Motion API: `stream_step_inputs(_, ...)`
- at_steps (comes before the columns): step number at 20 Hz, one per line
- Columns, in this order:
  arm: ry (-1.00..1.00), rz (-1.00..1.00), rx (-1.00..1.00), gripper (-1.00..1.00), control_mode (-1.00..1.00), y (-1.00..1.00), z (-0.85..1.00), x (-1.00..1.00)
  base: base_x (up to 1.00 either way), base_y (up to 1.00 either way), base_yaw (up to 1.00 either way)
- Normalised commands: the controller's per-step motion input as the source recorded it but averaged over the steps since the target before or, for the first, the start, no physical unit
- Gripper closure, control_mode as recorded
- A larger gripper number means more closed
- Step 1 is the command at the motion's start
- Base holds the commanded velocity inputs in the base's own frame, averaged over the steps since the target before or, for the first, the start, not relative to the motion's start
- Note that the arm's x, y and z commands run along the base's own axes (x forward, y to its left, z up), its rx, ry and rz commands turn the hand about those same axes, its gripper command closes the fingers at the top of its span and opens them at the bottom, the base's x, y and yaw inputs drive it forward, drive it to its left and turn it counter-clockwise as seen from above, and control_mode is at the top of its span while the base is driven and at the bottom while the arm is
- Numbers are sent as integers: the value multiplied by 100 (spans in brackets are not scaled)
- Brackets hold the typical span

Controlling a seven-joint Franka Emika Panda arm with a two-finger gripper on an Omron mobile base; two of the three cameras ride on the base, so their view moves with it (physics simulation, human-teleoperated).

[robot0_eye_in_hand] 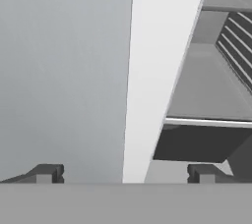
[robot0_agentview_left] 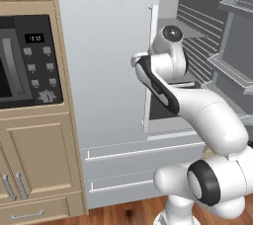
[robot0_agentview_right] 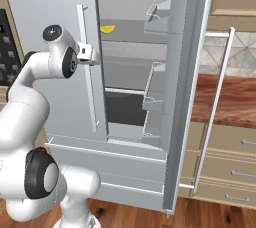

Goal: There is a bowl on the dining counter. Grab a lemon wedge from the fridge and place it in the bowl. Then get the liquor bottle and glass cup from the cabinet and place them next to the bowl.

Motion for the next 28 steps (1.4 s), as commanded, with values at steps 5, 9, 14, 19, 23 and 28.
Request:
stream_step_inputs(5,-7,0,1,-100,-100,0,-6,26,0,0,0)
stream_step_inputs(9,-2,0,1,-100,-100,0,-4,29,0,0,0)
stream_step_inputs(14,0,0,4,-100,-100,0,-5,32,0,0,0)
stream_step_inputs(19,0,0,5,100,-100,0,-8,54,0,0,0)
stream_step_inputs(23,0,0,6,100,-100,0,-10,49,0,0,0)
stream_step_inputs(28,2,0,0,100,-100,1,-8,17,0,0,0)
